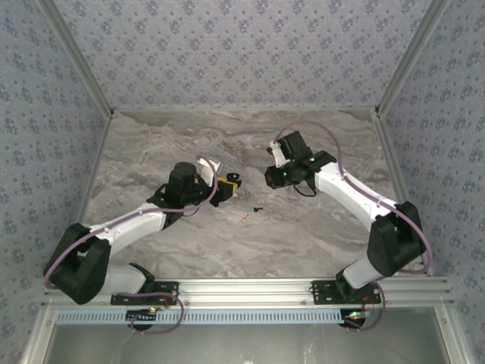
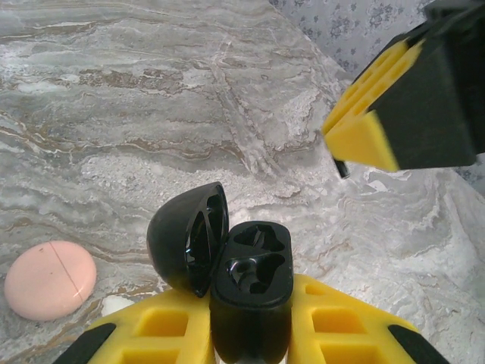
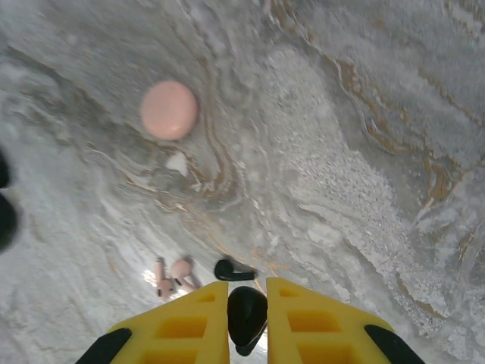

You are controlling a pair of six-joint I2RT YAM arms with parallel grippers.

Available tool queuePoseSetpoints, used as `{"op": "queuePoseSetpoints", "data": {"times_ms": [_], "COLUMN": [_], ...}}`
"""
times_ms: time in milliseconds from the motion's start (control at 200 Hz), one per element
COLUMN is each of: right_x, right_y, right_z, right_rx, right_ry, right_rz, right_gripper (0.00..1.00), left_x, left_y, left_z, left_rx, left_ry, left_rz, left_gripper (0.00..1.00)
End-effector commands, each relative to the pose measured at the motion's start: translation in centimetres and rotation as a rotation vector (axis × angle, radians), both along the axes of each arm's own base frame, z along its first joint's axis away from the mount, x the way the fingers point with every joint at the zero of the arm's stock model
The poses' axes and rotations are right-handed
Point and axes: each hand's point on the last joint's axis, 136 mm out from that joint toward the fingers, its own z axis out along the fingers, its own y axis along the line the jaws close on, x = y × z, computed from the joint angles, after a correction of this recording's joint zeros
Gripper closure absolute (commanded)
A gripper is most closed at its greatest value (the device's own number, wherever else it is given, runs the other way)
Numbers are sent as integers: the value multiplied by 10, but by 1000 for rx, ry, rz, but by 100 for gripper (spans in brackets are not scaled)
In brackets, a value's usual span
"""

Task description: Insert wireless bluetooth earbuds into charging case

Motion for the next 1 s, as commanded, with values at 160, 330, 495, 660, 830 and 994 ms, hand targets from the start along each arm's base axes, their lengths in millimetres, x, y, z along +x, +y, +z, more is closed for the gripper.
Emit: {"op": "queuePoseSetpoints", "data": {"times_ms": [160,330,495,660,830,994], "right_x": [-5,-10,-17,-21,-26,-31], "right_y": [20,31,41,47,56,63], "right_z": [81,113,131,142,154,163], "right_rx": [159,232,299,330,357,378], "right_ry": [-165,-208,-224,-240,-266,-293], "right_rz": [129,183,236,265,295,318], "right_gripper": [84,83,83,83,83,83], "left_x": [6,7,6,4,-1,-5], "left_y": [-13,-19,-24,-28,-33,-36], "left_z": [29,39,50,60,72,83], "left_rx": [-121,-149,-181,-212,-246,-285], "left_ry": [-42,-57,-87,-122,-166,-200], "left_rz": [-34,-53,-72,-90,-124,-148], "left_gripper": [79,79,79,79,79,79]}}
